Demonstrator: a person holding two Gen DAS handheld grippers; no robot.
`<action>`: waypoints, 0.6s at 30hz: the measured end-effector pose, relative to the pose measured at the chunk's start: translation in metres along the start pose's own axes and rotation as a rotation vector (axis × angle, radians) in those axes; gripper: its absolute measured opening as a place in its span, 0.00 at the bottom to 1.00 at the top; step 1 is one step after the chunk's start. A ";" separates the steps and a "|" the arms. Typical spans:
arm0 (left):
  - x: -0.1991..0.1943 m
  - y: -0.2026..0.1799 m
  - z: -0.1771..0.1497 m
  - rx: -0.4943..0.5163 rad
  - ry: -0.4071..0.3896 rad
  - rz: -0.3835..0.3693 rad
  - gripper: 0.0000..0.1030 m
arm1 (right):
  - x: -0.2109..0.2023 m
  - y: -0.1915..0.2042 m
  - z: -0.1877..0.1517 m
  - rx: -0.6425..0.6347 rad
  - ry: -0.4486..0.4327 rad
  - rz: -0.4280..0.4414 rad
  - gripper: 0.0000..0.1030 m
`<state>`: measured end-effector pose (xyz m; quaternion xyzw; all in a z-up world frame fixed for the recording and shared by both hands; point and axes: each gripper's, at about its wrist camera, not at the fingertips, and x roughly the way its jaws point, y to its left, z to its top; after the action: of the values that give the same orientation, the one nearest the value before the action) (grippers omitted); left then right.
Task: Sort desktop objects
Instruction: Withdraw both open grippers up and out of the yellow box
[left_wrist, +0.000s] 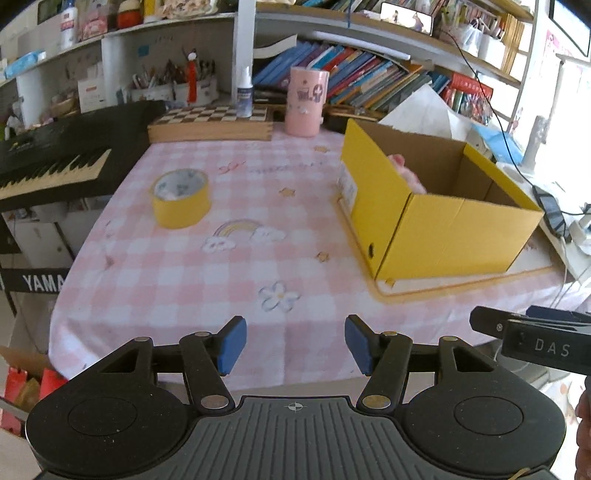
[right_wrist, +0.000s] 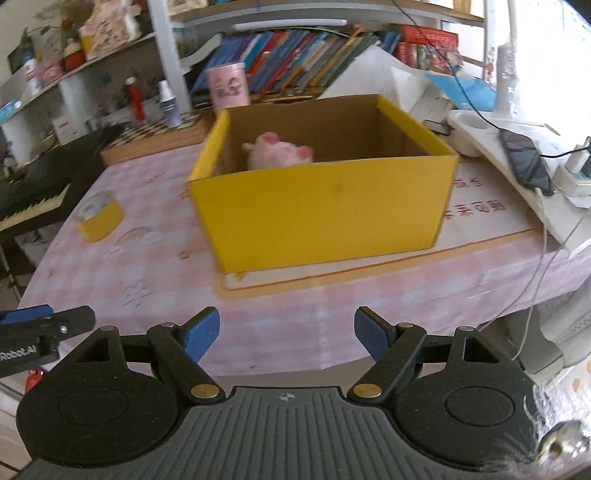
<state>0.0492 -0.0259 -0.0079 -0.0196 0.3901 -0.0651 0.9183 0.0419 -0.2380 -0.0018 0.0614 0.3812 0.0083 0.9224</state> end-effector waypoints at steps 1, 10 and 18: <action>-0.002 0.005 -0.002 -0.001 0.003 0.001 0.58 | -0.002 0.006 -0.003 -0.004 0.001 0.004 0.77; -0.019 0.040 -0.019 -0.003 0.018 0.039 0.59 | -0.009 0.049 -0.019 -0.033 0.008 0.037 0.77; -0.031 0.059 -0.028 0.020 0.020 0.073 0.59 | -0.014 0.079 -0.028 -0.063 0.006 0.065 0.77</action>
<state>0.0142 0.0374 -0.0103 0.0046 0.3988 -0.0357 0.9163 0.0145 -0.1573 -0.0022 0.0447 0.3815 0.0507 0.9219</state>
